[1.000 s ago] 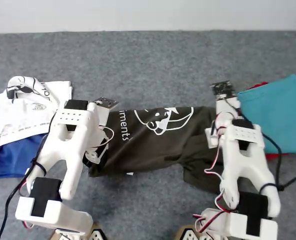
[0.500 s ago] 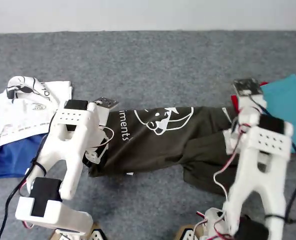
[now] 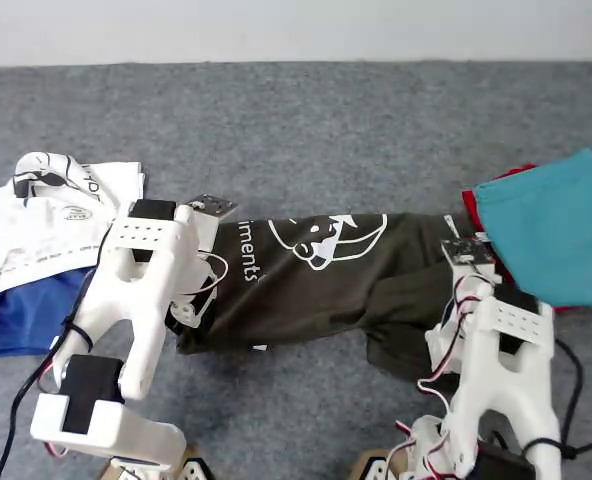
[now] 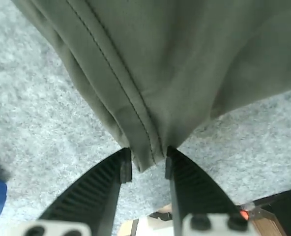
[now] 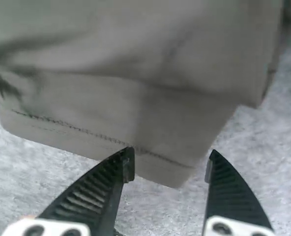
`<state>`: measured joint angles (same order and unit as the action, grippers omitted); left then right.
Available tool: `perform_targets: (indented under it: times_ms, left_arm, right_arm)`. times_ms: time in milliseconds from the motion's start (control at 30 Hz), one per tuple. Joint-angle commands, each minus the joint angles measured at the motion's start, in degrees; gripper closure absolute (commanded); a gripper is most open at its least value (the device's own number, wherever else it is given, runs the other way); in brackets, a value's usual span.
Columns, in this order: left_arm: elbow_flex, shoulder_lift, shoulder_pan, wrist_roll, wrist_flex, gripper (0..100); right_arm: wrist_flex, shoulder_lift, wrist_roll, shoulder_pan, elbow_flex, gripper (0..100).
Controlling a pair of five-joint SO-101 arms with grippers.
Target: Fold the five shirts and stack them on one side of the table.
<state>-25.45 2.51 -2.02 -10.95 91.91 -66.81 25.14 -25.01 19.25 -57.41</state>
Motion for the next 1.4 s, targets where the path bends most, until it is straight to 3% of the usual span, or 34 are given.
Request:
perform_targets:
  times_ms: [0,233,433,733,1000,1133,1367]
  left_arm:
    - [-0.1,-2.0,-0.4,0.3,-0.1,88]
    - [-0.1,-1.9,-0.4,0.3,-0.1,88]
    - [-0.1,-1.9,-0.4,0.3,-0.1,88]
    - [-0.1,-1.9,-0.4,0.3,-0.1,88]
    - [-0.1,-1.9,-0.4,0.3,-0.1,88]
    - [-0.1,-1.9,-0.4,0.3,-0.1,88]
    - [-1.0,-1.9,-0.4,0.3,-0.2,88]
  right_arm:
    - [0.5,1.9,-0.9,3.3,0.0,75.8]
    - [0.6,1.8,-1.0,4.4,-1.5,76.8]
    - [0.8,1.7,-1.1,4.6,-2.6,99.3]
    - [0.7,1.9,-3.0,4.4,-1.6,97.5]
    - [-5.0,1.9,-2.7,4.2,10.2,97.5]
    - [-5.8,1.3,-2.4,0.3,12.9,97.5]
    - [-2.1,1.3,4.7,-7.3,15.2,97.5]
